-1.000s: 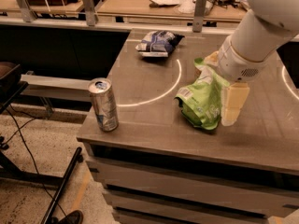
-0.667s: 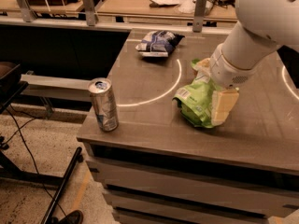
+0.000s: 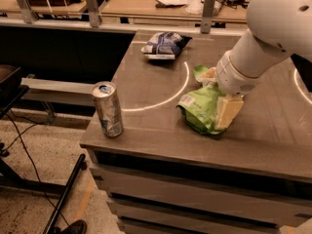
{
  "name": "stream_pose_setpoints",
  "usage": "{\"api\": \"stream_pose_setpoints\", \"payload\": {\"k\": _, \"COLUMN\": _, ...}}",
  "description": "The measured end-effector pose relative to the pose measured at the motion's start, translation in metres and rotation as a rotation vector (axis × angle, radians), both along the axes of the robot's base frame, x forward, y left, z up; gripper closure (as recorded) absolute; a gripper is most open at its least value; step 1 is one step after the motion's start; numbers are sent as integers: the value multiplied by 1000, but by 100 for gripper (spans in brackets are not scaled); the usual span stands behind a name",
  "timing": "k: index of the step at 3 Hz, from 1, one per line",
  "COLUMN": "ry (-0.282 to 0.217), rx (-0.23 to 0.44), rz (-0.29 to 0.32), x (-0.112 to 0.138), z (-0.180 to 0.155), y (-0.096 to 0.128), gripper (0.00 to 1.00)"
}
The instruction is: Pick green rice chip bag
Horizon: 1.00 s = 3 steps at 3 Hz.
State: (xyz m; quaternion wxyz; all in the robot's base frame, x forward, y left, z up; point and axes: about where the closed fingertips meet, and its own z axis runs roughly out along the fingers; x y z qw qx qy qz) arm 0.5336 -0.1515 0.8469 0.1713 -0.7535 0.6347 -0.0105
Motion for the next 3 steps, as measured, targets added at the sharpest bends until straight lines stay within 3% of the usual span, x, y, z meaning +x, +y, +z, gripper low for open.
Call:
{"api": "stream_pose_setpoints", "payload": {"k": 1, "ry": 0, "rx": 0, "rz": 0, "x": 0, "z": 1, "y": 0, "gripper": 87}}
{"api": "stream_pose_setpoints", "payload": {"k": 2, "ry": 12, "rx": 70, "rz": -2, "x": 0, "z": 4, "y": 3, "gripper": 100}}
{"api": "stream_pose_setpoints", "payload": {"k": 3, "ry": -7, "rx": 309, "rz": -25, "x": 0, "z": 36, "y": -2, "gripper": 100}}
